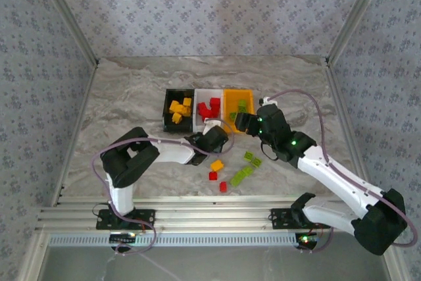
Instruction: Sort the legos into containers by color
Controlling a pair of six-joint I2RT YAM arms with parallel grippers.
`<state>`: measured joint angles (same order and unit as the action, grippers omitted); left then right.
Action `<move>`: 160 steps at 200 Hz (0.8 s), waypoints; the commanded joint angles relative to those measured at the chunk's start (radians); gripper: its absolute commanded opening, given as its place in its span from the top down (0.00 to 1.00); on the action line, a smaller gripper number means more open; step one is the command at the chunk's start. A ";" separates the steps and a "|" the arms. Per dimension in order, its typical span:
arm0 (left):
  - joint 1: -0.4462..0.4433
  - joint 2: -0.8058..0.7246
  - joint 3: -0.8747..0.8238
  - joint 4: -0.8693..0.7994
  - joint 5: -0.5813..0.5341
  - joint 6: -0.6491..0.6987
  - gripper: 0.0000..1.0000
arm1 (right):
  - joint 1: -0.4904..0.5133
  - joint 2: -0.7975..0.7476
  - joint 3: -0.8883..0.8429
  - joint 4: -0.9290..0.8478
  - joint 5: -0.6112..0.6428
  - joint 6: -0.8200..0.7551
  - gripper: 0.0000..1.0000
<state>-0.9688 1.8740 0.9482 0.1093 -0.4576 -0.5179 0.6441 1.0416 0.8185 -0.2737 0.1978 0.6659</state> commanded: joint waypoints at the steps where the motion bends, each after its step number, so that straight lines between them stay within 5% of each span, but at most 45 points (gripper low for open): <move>1: 0.005 0.013 0.015 0.022 -0.013 0.000 0.54 | -0.008 -0.022 -0.013 -0.028 0.025 0.001 0.23; 59: 0.000 -0.041 -0.046 0.032 -0.005 -0.035 0.70 | -0.012 -0.021 -0.018 -0.024 0.029 0.006 0.23; 122: -0.041 -0.378 -0.162 -0.104 -0.016 -0.130 0.74 | -0.011 -0.020 -0.031 -0.022 0.025 0.026 0.24; 160: 0.114 -0.567 -0.157 -0.248 -0.010 -0.135 0.74 | -0.008 -0.024 -0.053 -0.023 0.027 0.038 0.24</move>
<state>-0.9642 1.3846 0.7826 -0.0132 -0.4603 -0.6270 0.6373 1.0321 0.7837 -0.2775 0.2028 0.6781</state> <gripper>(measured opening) 0.320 0.764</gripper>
